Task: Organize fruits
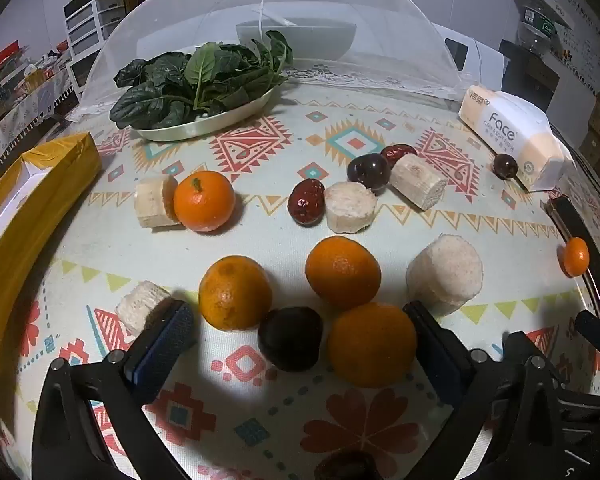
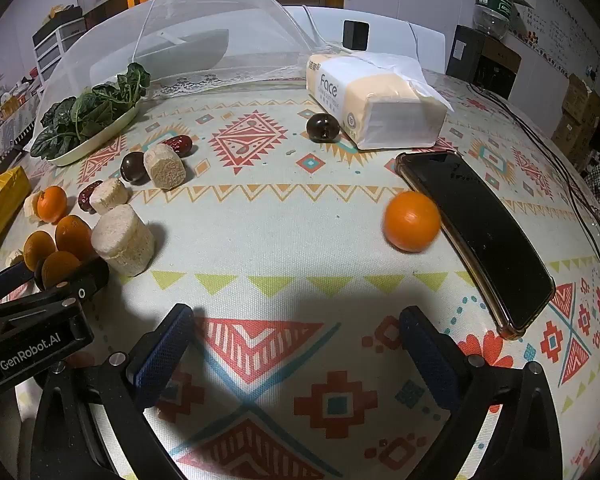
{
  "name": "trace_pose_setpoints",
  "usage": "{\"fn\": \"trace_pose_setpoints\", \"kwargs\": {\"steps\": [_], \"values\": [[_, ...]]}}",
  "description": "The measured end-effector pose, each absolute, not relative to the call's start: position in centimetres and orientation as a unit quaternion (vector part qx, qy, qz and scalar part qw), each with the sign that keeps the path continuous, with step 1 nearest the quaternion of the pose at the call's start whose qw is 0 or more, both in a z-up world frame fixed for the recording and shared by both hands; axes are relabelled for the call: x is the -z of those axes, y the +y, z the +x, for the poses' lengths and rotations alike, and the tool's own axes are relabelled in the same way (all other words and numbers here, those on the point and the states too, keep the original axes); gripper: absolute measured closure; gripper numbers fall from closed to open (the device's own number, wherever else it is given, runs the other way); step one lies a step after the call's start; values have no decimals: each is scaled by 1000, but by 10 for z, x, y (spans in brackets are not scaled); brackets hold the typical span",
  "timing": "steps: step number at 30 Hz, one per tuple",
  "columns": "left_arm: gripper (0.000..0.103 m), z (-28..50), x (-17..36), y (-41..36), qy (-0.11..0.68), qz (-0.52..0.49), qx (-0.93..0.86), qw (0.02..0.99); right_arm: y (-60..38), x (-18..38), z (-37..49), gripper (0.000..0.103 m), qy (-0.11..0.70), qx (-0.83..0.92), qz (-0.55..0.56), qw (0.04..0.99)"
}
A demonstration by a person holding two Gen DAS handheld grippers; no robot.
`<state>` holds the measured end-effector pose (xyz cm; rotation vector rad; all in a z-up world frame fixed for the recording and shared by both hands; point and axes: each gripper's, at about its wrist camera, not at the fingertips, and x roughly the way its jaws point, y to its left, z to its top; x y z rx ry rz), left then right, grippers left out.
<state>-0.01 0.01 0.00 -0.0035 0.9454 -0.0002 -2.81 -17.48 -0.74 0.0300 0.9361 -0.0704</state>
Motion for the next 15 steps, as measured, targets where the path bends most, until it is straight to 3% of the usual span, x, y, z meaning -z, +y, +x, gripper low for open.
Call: {"fn": "trace_pose_setpoints", "kwargs": {"steps": [15], "values": [[0, 0, 0, 0, 456, -2, 0, 890, -175, 7, -28, 0, 451, 34, 14, 892]]}}
